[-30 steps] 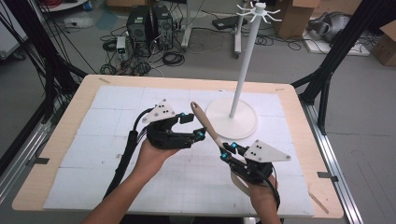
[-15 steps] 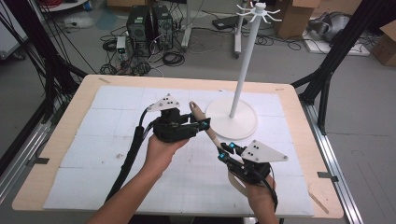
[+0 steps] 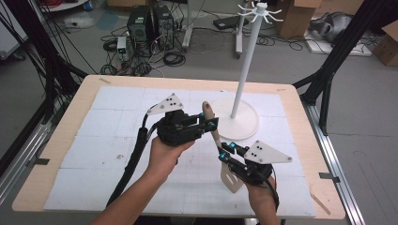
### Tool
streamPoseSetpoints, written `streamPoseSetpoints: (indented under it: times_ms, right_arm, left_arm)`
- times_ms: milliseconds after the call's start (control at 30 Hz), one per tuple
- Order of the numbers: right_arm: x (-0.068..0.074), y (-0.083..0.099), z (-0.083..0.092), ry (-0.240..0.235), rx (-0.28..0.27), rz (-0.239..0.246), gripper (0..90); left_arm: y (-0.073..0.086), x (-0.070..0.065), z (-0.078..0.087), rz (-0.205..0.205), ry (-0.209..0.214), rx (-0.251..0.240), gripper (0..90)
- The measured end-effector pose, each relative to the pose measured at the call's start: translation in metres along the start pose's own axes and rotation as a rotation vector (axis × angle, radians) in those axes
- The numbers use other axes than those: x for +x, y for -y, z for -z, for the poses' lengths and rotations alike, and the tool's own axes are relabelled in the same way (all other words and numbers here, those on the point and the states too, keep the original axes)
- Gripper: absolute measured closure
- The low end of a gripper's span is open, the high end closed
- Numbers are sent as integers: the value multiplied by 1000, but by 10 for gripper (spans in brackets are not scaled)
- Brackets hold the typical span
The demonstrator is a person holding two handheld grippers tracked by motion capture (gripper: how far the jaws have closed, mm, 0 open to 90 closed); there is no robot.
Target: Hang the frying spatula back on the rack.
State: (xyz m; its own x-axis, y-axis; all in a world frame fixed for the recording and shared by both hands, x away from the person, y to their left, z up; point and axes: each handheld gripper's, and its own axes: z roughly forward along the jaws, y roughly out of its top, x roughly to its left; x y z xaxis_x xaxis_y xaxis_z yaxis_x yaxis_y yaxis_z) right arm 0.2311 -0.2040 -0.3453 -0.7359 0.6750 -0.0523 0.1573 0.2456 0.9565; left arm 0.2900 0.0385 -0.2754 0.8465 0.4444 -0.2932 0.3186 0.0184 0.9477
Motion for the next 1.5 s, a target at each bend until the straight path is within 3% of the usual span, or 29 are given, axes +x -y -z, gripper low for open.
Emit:
streamPoseSetpoints:
  times_ms: [200,267,400,567,700,833,933,1067,1300,1500]
  right_arm:
    - [3,-7,3,-11,-19,8,769]
    - [2,-8,3,-32,-20,15,748]
    - [1,-12,2,-115,-29,7,524]
    - [-5,-12,1,-224,-29,-6,438]
    - [-12,-12,-1,-327,-34,-16,449]
    - [-16,-11,-4,-419,-25,-32,487]
    - [-15,-10,-5,-459,-25,-33,512]
    - [-16,-11,-4,-493,-47,-29,570]
    - [-17,-6,-5,-541,-72,-29,761]
    - [-16,-4,-5,-540,-93,-30,780]
  left_arm:
    - [-4,-2,6,-29,30,-26,734]
    - [-4,-3,7,-59,30,-28,734]
    - [-5,-2,11,-97,47,-21,736]
    - [-6,-2,15,-138,127,-13,736]
    - [-5,-4,17,-188,221,-1,735]
    - [-3,-7,17,-222,274,31,735]
    - [-3,-7,19,-234,303,33,735]
    - [-3,-8,20,-242,352,38,735]
    - [-2,-10,18,-247,381,44,734]
    - [-2,-9,19,-240,385,30,734]
